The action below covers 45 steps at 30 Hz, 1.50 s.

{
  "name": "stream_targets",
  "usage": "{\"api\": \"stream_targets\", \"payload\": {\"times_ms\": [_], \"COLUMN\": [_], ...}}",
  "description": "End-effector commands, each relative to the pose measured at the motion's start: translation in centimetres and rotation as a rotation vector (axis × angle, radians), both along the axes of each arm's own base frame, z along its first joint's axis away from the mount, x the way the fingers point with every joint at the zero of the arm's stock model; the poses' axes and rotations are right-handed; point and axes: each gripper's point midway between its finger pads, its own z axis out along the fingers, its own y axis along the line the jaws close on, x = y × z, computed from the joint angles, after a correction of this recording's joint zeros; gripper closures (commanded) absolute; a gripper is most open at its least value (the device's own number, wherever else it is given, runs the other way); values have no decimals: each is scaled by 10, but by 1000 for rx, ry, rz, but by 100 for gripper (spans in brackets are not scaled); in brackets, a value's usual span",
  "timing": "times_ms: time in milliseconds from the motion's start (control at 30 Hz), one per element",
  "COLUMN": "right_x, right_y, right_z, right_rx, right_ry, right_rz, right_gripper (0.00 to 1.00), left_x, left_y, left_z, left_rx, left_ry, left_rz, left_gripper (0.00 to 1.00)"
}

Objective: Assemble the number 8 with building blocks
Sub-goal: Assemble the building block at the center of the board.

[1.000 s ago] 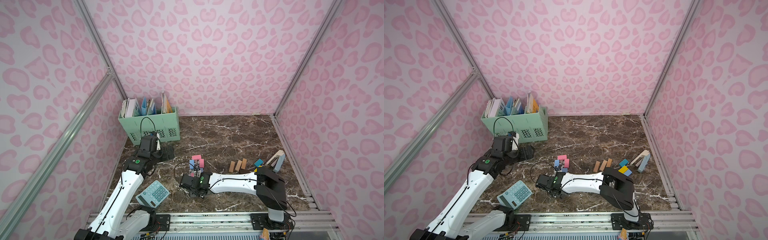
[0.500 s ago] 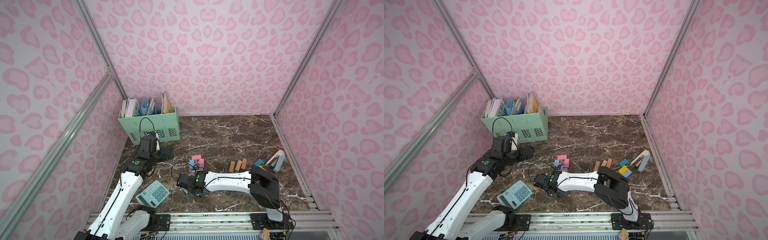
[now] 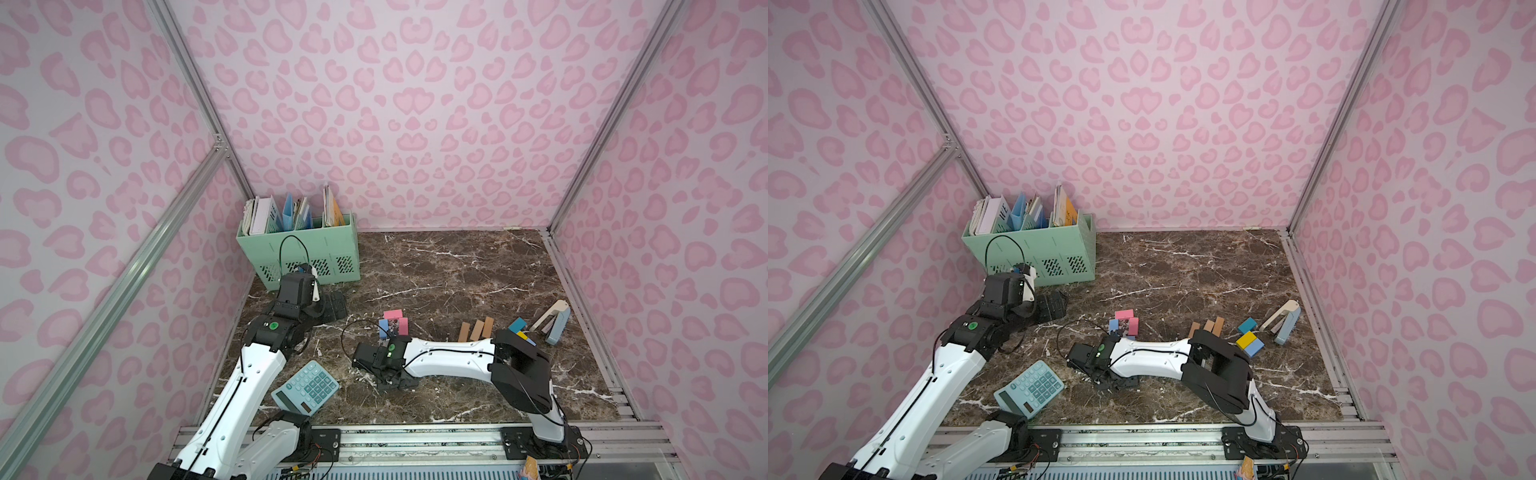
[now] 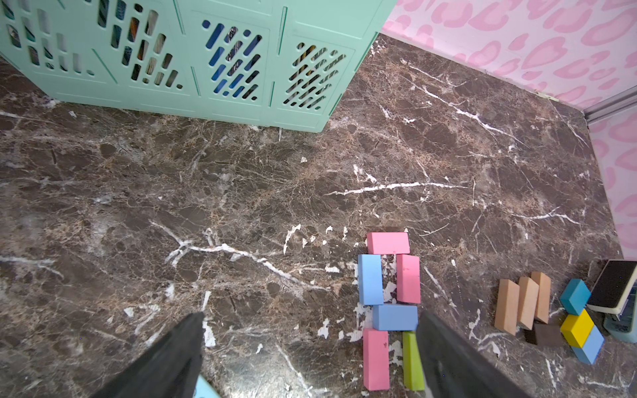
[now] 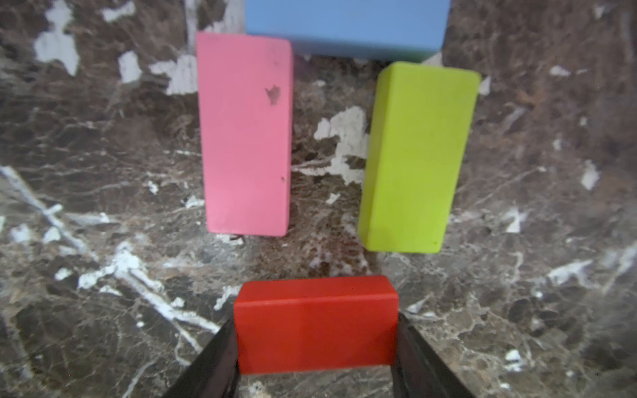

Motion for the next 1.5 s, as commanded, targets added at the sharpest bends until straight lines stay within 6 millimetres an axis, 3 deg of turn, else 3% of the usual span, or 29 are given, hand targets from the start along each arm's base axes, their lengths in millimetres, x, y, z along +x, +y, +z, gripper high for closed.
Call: {"api": "stream_targets", "payload": {"times_ms": [0,567,1033,1467], "right_x": [1,3,4,8], "right_y": [-7,0,2,2], "right_z": [0,-6,-7,-8], "right_rx": [-38,-2,-4,1], "right_ry": [8,56,59,67], "right_rz": [9,33,15,-24], "right_gripper": [35,28,36,37], "left_x": [1,1,1,0], "left_y": [1,0,-1,-1], "left_z": [2,2,3,4], "left_rx": [1,1,-4,-6], "left_ry": [-11,-11,-13,-16], "left_rz": [3,1,-5,-6], "left_gripper": [2,2,2,1]}}
